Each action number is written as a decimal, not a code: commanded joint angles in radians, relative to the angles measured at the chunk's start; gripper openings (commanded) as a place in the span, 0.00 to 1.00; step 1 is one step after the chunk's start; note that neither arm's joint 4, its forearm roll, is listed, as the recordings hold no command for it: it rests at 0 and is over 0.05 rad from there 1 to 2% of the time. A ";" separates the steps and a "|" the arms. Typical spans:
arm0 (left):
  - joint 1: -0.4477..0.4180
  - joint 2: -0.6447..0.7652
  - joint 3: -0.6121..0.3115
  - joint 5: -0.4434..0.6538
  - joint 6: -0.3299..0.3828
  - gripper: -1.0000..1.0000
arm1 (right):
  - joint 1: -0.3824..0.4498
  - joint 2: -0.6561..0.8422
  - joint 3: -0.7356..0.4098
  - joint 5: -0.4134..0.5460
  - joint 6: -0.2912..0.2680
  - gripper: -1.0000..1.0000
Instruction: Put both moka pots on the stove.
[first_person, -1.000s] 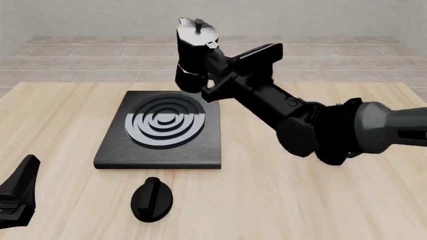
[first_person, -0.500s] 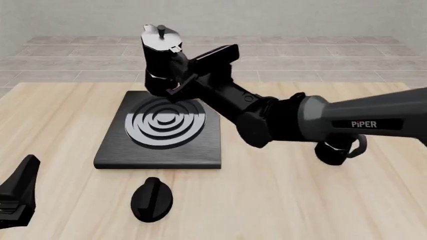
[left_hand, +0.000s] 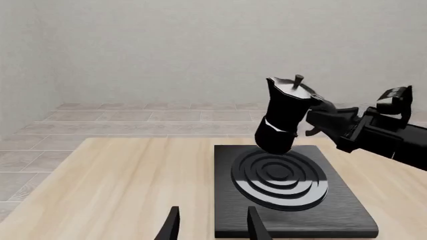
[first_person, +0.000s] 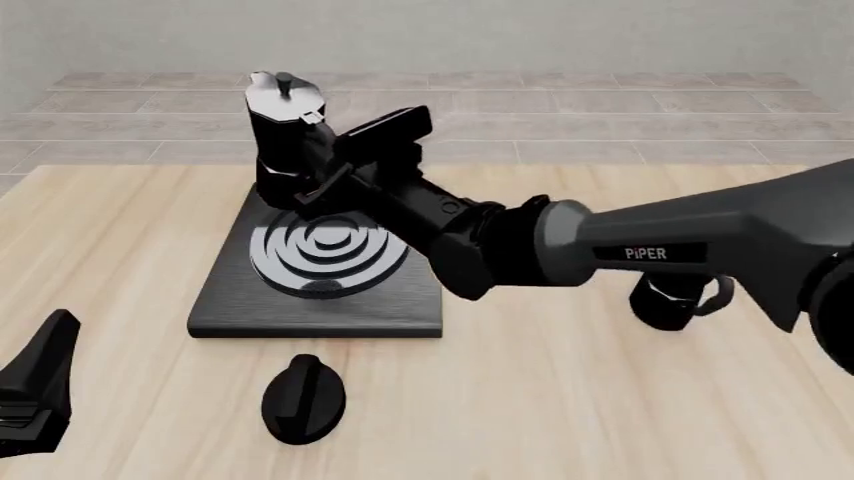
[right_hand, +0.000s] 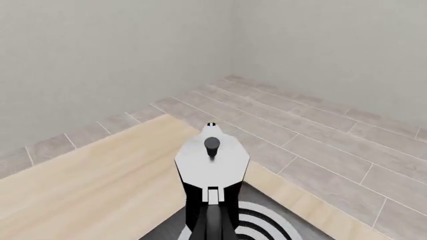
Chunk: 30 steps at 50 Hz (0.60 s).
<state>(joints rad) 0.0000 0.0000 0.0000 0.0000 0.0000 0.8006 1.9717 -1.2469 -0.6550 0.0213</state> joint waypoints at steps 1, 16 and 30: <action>0.000 0.000 0.000 0.000 0.000 1.00 | 0.011 0.021 -0.070 0.002 0.019 0.00; 0.000 0.000 0.000 0.000 0.000 1.00 | 0.015 0.074 -0.099 0.004 0.031 0.00; 0.000 0.000 0.000 0.000 0.000 1.00 | 0.021 0.114 -0.122 0.014 0.046 0.00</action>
<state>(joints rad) 0.0000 0.0000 0.0000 0.0000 0.0000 0.8171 2.0835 -1.3282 -0.6374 0.0544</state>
